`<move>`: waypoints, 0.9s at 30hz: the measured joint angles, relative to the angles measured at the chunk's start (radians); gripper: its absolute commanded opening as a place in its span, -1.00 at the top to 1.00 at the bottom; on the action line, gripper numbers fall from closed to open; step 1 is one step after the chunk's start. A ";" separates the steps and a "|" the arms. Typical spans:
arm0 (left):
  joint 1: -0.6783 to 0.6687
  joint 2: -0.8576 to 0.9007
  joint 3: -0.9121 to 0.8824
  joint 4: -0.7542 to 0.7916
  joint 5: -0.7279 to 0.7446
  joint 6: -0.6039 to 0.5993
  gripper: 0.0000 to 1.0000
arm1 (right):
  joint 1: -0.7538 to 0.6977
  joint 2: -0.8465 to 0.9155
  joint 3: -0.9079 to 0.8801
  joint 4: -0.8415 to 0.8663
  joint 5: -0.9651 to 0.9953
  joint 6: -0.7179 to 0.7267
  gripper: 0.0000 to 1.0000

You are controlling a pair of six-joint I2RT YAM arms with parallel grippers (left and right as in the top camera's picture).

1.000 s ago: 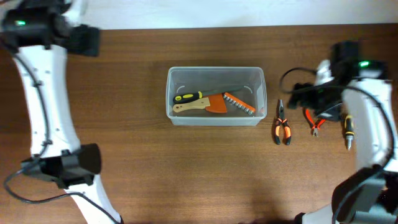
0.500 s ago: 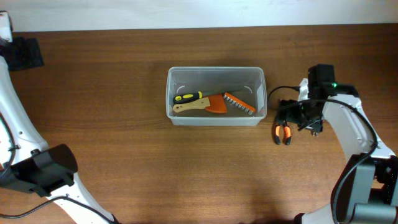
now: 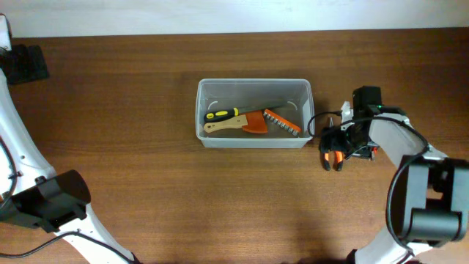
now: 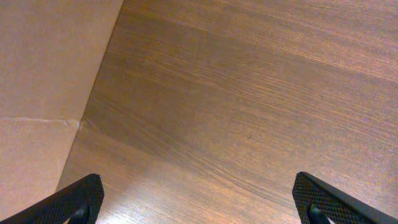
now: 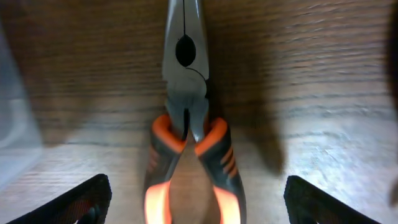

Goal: Pack container
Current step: 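Retract the left arm and lower the right gripper onto the orange pliers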

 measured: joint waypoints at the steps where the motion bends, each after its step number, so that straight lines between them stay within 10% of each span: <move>1: 0.000 0.000 0.000 0.000 0.000 0.000 -0.98 | 0.000 0.012 0.001 -0.002 0.006 -0.006 -0.64; 17: 0.000 0.000 0.000 0.000 0.000 0.000 -0.98 | 0.000 0.027 0.008 0.004 0.089 0.032 0.03; 23: 0.000 0.000 0.000 0.000 0.000 0.000 -0.98 | 0.000 0.027 0.010 -0.001 0.089 0.035 0.00; 27: 0.000 0.000 0.000 0.000 0.000 0.000 -0.98 | 0.000 0.028 0.010 -0.005 0.090 0.041 -0.51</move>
